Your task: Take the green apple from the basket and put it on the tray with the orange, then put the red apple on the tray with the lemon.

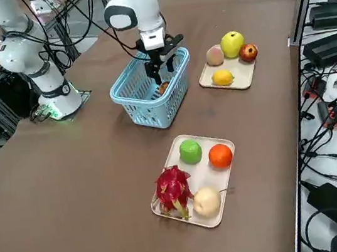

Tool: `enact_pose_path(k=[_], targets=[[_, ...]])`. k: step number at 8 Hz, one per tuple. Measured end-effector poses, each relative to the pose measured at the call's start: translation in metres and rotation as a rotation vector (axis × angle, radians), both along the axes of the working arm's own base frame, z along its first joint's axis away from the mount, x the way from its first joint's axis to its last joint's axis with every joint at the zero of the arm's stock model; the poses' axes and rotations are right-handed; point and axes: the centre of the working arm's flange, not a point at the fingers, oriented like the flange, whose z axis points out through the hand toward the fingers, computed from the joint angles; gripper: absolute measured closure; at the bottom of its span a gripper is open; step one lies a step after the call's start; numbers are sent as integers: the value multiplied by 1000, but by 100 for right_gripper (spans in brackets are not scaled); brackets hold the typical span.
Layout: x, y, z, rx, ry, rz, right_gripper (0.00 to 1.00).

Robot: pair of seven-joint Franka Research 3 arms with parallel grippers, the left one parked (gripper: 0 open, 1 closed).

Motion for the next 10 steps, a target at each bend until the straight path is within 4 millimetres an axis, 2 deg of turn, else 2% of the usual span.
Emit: enact_pose_path(k=[10], targets=[[2, -4, -52, -1, -43, 25, 0]])
